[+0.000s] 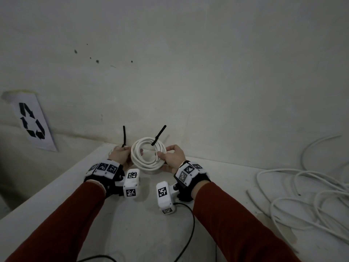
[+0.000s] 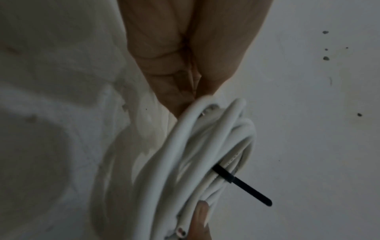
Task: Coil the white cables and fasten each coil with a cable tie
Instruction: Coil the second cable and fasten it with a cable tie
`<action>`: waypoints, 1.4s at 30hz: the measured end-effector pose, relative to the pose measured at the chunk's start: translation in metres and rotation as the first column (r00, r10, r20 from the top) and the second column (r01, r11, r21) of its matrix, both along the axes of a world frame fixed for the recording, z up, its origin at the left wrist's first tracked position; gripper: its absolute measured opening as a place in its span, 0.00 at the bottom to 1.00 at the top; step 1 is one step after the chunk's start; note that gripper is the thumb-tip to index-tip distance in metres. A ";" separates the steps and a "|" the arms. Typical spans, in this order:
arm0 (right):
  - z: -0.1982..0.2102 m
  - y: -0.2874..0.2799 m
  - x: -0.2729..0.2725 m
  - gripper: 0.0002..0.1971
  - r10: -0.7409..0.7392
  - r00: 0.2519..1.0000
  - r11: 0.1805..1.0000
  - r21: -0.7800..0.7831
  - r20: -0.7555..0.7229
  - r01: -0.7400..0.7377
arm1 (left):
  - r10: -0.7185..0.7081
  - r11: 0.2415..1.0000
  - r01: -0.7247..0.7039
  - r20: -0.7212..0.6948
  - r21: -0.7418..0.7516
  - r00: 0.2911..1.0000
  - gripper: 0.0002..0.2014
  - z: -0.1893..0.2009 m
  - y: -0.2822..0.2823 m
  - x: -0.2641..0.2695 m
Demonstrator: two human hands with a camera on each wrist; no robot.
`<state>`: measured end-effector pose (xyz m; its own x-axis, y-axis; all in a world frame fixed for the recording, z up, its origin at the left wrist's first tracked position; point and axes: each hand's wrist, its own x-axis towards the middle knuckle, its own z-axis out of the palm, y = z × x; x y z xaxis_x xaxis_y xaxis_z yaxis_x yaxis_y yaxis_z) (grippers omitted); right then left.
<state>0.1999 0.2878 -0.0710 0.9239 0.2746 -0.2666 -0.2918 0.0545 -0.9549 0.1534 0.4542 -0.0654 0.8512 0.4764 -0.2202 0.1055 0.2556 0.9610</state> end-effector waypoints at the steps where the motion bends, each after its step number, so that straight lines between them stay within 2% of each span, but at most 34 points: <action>1: 0.001 0.002 -0.002 0.13 -0.009 1.000 1.000 0.000 0.004 0.009 | 0.001 1.000 0.000 -0.011 0.014 1.000 0.12 0.001 -0.001 0.001; 4: 0.002 0.006 -0.004 0.16 -0.086 0.995 0.995 -0.037 0.041 0.088 | -0.003 1.000 0.003 -0.018 0.028 1.000 0.11 0.004 -0.005 0.001; 6: 0.001 0.008 -0.001 0.17 -0.126 0.990 0.989 -0.064 0.070 0.130 | -0.048 0.999 0.047 -0.018 -0.017 0.999 0.11 0.008 -0.012 0.001; 8: 0.005 0.006 -0.005 0.16 -0.141 0.986 0.985 -0.089 0.089 0.149 | -0.083 0.996 0.082 -0.031 -0.040 0.996 0.14 0.009 -0.019 0.002; 10: 0.009 0.002 -0.007 0.14 -0.155 0.982 0.979 -0.120 0.110 0.168 | -0.064 0.998 0.065 -0.023 0.005 0.998 0.15 0.007 -0.021 0.004; 13: 0.008 0.000 -0.007 0.15 -0.150 0.980 0.971 -0.167 0.131 0.171 | -0.062 0.994 0.060 -0.025 -0.092 0.998 0.29 0.011 -0.025 0.001; 14: 0.006 0.001 -0.004 0.16 -0.139 0.981 0.966 -0.199 0.136 0.164 | -0.070 0.993 0.066 -0.036 -0.099 0.997 0.31 0.011 -0.024 0.002; 16: -0.003 0.004 0.004 0.14 -0.139 0.980 0.965 -0.203 0.144 0.167 | -0.097 0.993 0.103 -0.096 0.060 0.991 0.28 0.009 -0.024 0.003; 18: 0.000 0.005 -0.001 0.13 -0.140 0.980 0.964 -0.204 0.141 0.168 | -0.048 0.943 0.083 -0.115 0.321 0.992 0.25 0.004 -0.023 0.005; 20: 0.003 0.005 -0.006 0.13 -0.144 0.981 0.967 -0.192 0.127 0.167 | 0.045 0.846 0.022 -0.113 0.533 0.993 0.25 0.001 -0.021 0.003; 23: 0.002 0.007 -0.007 0.14 -0.134 0.982 0.969 -0.191 0.135 0.158 | 0.073 0.665 0.064 -0.149 0.744 0.986 0.22 0.005 -0.018 0.001; 26: 0.001 0.009 -0.006 0.15 -0.146 0.980 0.973 -0.157 0.133 0.166 | 0.069 0.549 0.188 -0.269 0.814 0.961 0.22 0.005 -0.010 0.005; 29: -0.003 0.008 -0.003 0.16 -0.151 0.974 0.967 -0.178 0.169 0.181 | 0.059 0.484 0.254 -0.321 0.837 0.945 0.17 0.007 -0.007 0.007; 31: -0.004 0.007 -0.003 0.16 -0.155 0.973 0.969 -0.167 0.169 0.183 | 0.059 0.480 0.252 -0.318 0.840 0.946 0.17 0.007 -0.007 0.009; 36: 0.002 0.014 -0.008 0.14 -0.128 0.987 0.981 -0.131 0.101 0.140 | 0.102 0.542 0.225 -0.329 0.810 0.939 0.20 0.001 -0.001 0.009; 40: 0.000 0.023 -0.004 0.14 -0.045 0.996 0.981 -0.185 0.083 0.060 | 0.129 0.530 0.244 -0.361 0.813 0.924 0.20 -0.003 0.008 0.012; 42: -0.004 0.030 0.004 0.11 0.020 0.997 0.977 -0.211 0.076 -0.003 | 0.121 0.490 0.270 -0.372 0.829 0.920 0.21 0.000 0.011 0.012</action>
<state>0.2038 0.3180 -0.0748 0.9409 0.2306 -0.2480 -0.2166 -0.1534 -0.9641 0.1658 0.4657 -0.0658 0.8501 0.5265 -0.0137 0.4376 -0.6916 0.5746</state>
